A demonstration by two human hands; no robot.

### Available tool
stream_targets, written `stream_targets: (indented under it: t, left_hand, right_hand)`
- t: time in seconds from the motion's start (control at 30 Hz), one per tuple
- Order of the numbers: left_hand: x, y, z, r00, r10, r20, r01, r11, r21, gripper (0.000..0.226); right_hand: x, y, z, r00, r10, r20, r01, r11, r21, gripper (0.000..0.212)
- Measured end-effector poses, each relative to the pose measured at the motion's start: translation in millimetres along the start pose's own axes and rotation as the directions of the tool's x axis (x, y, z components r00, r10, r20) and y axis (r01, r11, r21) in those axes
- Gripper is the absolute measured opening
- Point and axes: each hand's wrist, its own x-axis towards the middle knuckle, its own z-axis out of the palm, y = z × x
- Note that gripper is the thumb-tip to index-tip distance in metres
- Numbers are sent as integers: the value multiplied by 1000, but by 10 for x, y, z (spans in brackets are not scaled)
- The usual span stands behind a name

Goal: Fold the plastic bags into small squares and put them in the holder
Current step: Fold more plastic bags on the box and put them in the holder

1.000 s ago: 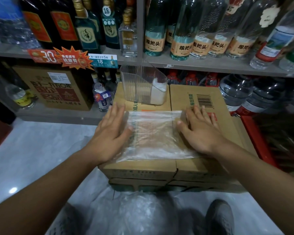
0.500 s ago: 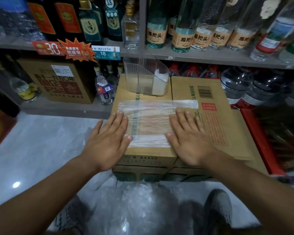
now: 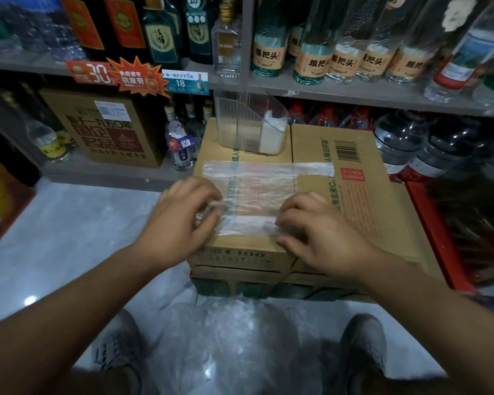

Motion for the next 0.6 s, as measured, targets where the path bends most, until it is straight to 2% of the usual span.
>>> stream_targets:
  t: [0.1,0.2,0.3,0.5,0.6]
  left_hand:
    - [17,28,-13,988,121,100,-122,992,10,25]
    - [-20,15,36,977,120,178,-121,993,-2,39]
    - [-30,-28,63,982,98,164,-101,995,10,47]
    - [-11,-5,40,987,70,146,-75,997,29,39]
    - [5,21,30,996,2,93,2,999,-38,27]
  right_hand:
    - [50,-20,149,998,-37,44,38,999,-6,18]
    - [109,5,172,999,-41,18,42,998,-37,12]
    - [151,-3,149,999,-26,29,28,998,-53,8]
    - [200,-13,128,998,66,23,-66,998,22,7]
    - [193,-32,122,998,53,36,-52,999,-15,22]
